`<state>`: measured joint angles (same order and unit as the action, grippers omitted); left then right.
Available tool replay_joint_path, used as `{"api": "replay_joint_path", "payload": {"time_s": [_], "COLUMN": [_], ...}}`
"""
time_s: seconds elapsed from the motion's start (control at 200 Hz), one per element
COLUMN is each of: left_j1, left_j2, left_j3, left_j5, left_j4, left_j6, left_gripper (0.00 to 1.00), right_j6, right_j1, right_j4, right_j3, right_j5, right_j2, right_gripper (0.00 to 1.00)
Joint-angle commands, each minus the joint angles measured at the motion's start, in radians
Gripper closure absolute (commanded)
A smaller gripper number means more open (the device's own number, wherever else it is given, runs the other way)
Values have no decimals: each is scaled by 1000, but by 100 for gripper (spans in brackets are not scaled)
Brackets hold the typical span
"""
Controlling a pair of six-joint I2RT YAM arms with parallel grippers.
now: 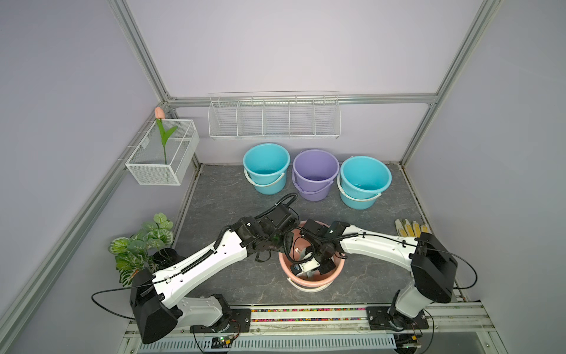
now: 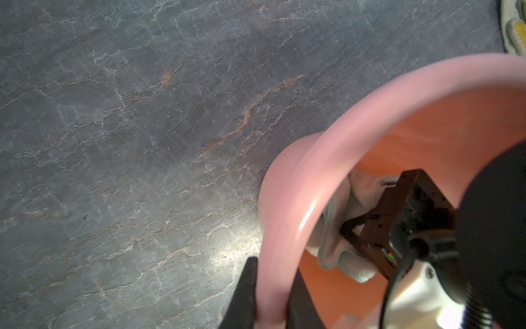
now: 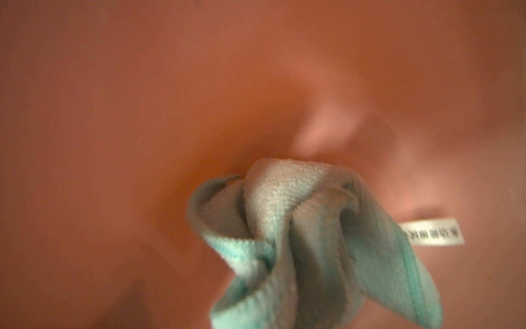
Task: Wipe the inside of the bucket with a cloth
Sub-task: Wipe the dirt from the inside of the bucket.
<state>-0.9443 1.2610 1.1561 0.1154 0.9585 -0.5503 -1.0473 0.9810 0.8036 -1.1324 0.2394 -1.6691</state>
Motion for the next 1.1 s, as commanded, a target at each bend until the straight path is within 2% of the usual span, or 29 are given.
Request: {"api": "replay_joint_path", "payload": {"time_s": [0.0,0.155,0.285,0.45,0.615,0.73,0.85,1.095], "left_j1": [1,1,1,0,0,-1,0,0], "left_j2": [-41,-49,-48,-39,-33,-35,-41,-41], "left_j3": [-9,-31,-42,-43,-41,-39,-39,-37], "left_j5": [16,-5,-21,-34,-42,-41,-33,-16], "left_j4": [-122,-154,-164,-168,-173,-170,-161,-145], "left_j6": [-70,-91,-97,-95,-92,-90,-88,-86], "left_gripper": [100,100,100,100,100,100,100,100], "right_j6": [50,97,214,383,387,305,181,-52], "right_j1": [-11,-15,-16,-12,17,34,45,48], "right_j4": [30,-86,-341,-750,-939,-940,-838,-439], "right_j3": [12,2,51,165,221,238,231,150], "right_j5": [266,414,414,227,-54,-220,-354,-466], "right_j2": [-50,-99,-83,-29,-9,11,48,102], "right_gripper": [93,93,93,93,93,93,93,93]}}
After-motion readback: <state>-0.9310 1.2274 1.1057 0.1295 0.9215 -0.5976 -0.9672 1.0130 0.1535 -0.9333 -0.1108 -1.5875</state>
